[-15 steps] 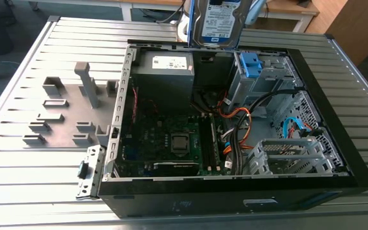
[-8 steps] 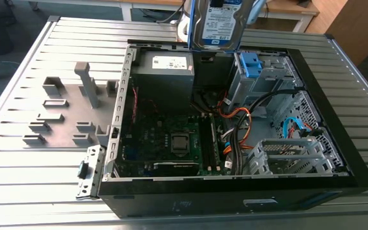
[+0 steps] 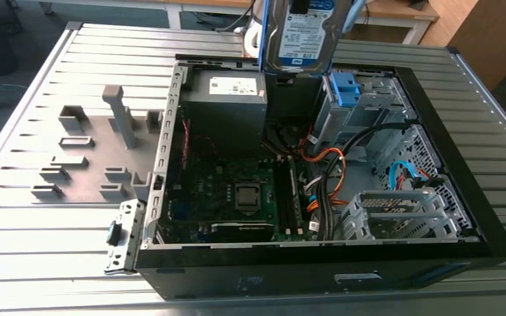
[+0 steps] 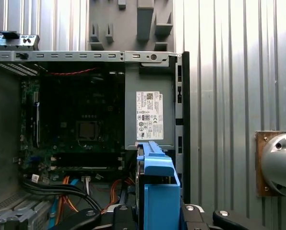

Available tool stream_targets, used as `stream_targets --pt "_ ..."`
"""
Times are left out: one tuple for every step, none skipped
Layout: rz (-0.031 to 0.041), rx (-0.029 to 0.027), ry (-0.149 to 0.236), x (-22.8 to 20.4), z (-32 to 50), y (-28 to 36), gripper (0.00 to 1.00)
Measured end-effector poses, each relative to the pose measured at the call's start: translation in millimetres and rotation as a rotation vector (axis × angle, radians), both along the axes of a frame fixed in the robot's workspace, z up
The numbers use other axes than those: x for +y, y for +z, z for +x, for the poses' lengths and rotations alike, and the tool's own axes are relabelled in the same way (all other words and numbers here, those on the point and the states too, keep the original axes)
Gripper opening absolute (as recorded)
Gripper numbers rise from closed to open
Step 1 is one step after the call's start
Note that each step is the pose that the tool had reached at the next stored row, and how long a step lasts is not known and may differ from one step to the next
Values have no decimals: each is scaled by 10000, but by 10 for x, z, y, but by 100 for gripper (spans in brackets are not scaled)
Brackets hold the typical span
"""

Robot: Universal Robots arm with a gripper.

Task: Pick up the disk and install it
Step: 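Pick up the disk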

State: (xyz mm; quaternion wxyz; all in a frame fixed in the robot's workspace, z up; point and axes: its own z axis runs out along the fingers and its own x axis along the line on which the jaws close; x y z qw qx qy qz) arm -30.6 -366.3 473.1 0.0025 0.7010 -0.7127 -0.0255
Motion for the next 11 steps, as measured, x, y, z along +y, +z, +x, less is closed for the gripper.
stream_targets --pt "0 0 0 -12 0 0 36" --pt "-1 0 0 -23 0 0 36" --pt "-2 0 0 -35 0 0 36" --pt "-3 0 1 -46 0 0 36" --pt "-3 0 0 -57 0 0 36" --pt "-4 1 1 -69 0 0 36" --pt "-5 1 0 -81 0 0 36" --pt "-5 1 0 -92 0 0 36" --pt "-6 0 0 -104 0 0 36" --pt "-6 0 0 -115 0 0 36" --pt "-6 0 0 -126 0 0 36"
